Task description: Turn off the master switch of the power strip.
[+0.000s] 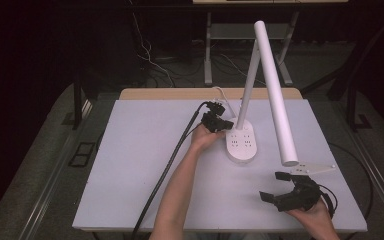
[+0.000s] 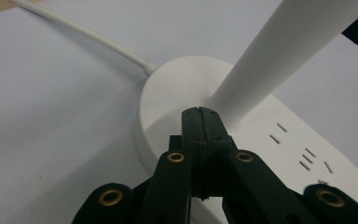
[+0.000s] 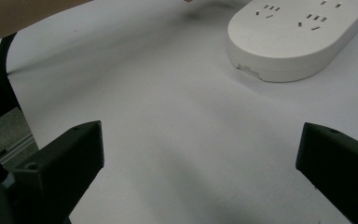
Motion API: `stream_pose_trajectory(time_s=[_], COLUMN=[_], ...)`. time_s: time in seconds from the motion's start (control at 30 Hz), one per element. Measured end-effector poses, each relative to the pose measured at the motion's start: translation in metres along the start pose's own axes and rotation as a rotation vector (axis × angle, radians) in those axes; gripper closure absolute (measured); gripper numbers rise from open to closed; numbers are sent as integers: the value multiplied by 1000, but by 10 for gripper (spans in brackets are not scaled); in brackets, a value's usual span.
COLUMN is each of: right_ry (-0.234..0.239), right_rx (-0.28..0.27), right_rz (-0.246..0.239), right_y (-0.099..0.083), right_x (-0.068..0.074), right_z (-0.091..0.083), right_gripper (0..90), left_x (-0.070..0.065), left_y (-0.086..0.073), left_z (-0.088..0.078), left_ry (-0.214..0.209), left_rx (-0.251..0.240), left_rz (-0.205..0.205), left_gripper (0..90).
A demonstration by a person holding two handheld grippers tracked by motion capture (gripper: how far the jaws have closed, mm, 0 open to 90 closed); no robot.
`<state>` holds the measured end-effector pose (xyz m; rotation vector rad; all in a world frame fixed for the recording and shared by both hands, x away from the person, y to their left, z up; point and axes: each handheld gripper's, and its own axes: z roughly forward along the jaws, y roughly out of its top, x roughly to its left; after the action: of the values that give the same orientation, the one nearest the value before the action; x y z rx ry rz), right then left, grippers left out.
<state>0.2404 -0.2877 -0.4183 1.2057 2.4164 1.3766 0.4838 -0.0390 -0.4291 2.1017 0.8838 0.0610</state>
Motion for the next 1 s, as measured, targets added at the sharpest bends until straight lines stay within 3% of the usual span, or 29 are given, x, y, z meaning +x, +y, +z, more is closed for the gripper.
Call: stream_pose_trajectory(time_s=[0.13, 0.2, 0.4, 0.53, 0.7, 0.8, 0.9, 1.0], right_ry=[-1, -1, -6, -7, -2, -1, -1, -3], right_rx=[2, 3, 7, 1, 5, 6, 2, 3], right_rz=[-5, -4, 5, 3, -2, -1, -3, 2], right_y=[0, 0, -2, -2, -2, -2, -2, -2], right_x=[0, 1, -1, -1, 3, 3, 2, 1], right_z=[1, 1, 0, -1, 0, 0, 0, 0], right_gripper=[3, 3, 3, 3, 3, 4, 4, 3], left_x=[-5, -5, -6, -2, -1, 0, 1, -2], left_y=[0, 0, -1, -4, -5, -6, -6, -6], left_z=[1, 3, 4, 4, 4, 4, 4, 4], left_ry=[20, 2, 12, -12, -12, -21, -25, -7], left_rx=[-2, -3, -12, -39, -37, -43, -42, -42], left_rz=[7, -14, -21, -56, -58, -82, -84, -57], left_gripper=[900, 900, 900, 900, 900, 900, 900, 900])
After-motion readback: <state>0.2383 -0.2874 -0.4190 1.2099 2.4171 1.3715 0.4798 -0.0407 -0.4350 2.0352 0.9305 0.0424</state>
